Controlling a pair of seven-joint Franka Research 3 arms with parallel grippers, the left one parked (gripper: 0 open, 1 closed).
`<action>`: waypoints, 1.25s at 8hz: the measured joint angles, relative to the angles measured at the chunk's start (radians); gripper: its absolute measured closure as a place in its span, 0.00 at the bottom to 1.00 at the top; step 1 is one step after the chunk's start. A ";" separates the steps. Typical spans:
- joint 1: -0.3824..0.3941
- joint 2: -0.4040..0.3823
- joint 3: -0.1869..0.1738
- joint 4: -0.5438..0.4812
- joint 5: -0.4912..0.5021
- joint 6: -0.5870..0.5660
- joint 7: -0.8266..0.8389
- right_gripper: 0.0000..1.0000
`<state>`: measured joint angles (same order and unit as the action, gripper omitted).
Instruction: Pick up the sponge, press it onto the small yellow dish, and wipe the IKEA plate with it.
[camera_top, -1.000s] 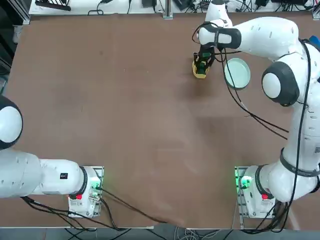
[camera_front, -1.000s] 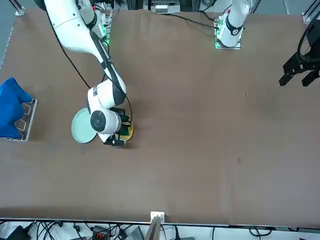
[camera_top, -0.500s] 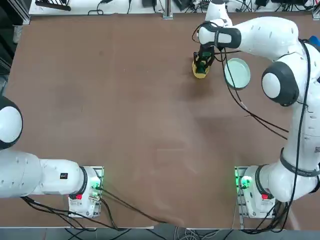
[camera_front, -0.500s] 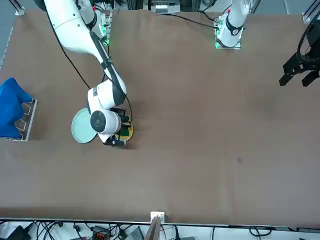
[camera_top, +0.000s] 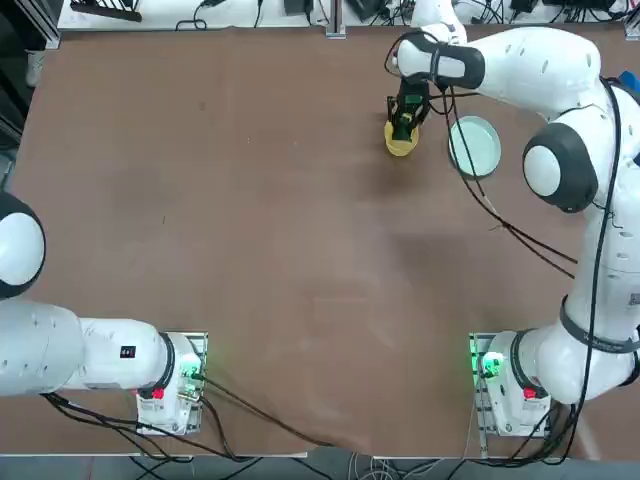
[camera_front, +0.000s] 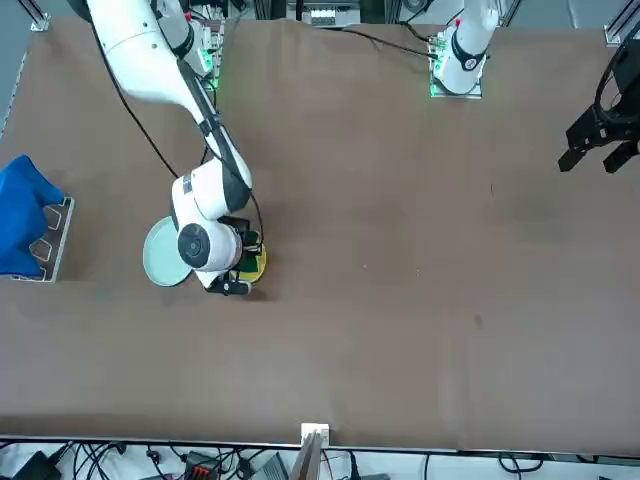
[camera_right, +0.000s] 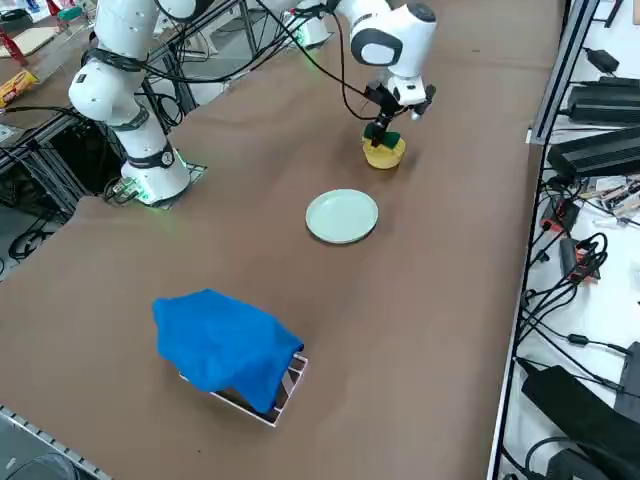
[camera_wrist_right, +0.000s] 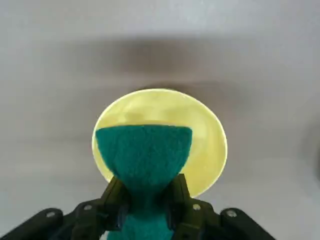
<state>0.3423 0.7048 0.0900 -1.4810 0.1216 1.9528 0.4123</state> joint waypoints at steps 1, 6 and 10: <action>0.000 -0.001 -0.001 0.013 0.000 -0.014 0.000 0.60; 0.000 -0.012 -0.009 0.030 -0.002 -0.045 -0.006 0.60; -0.001 -0.051 -0.020 0.040 -0.091 -0.047 -0.043 0.60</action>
<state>0.3408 0.6535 0.0698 -1.4412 0.0307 1.9055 0.3694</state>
